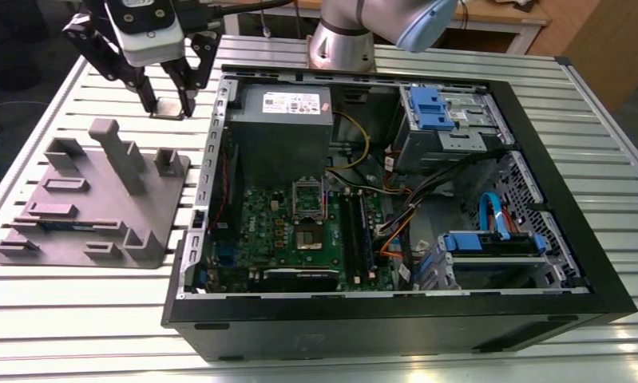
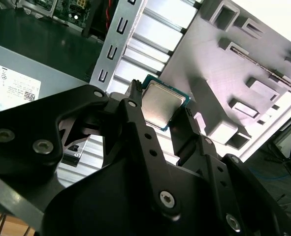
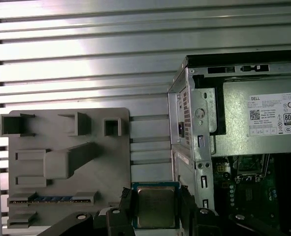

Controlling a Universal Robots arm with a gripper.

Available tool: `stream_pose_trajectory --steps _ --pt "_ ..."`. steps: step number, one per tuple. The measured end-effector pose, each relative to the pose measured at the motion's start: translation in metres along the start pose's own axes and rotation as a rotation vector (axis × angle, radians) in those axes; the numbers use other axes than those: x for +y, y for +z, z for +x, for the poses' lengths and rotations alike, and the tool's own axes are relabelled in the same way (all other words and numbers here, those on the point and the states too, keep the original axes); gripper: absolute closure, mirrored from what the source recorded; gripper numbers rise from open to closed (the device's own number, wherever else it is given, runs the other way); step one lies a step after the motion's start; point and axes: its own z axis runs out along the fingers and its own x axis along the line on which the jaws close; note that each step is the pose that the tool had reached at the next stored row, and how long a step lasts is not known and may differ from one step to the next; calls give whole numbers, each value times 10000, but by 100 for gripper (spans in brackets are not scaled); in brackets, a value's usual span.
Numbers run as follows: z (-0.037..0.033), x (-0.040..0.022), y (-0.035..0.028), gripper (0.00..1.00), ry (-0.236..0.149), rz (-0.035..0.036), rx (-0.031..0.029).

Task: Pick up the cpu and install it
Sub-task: 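Pick up the cpu and move it towards the insertion slot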

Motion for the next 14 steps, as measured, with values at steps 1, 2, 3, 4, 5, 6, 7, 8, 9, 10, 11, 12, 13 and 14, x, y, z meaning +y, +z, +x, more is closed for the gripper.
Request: stream_pose_trajectory --steps 1,2,3,4,5,6,7,8,9,10,11,12,13,14 --pt "-7 1 0 53 0 0 0" --pt "-14 1 0 53 0 1 0" --pt "-21 2 0 53 0 0 0" --pt "-29 2 0 53 0 0 1" --pt "-36 3 0 53 0 0 0" --pt "-43 3 0 53 -1 0 0" --pt "-50 4 0 53 0 0 0" --pt "-58 5 0 53 0 0 0" --pt "-65 5 1 53 0 0 0" --pt "-72 6 1 53 0 -1 0" --pt "-80 6 0 53 0 0 0" --pt "-87 7 1 53 0 -1 0" --pt "-94 8 0 53 0 0 0" --pt "-102 8 0 53 0 0 0"
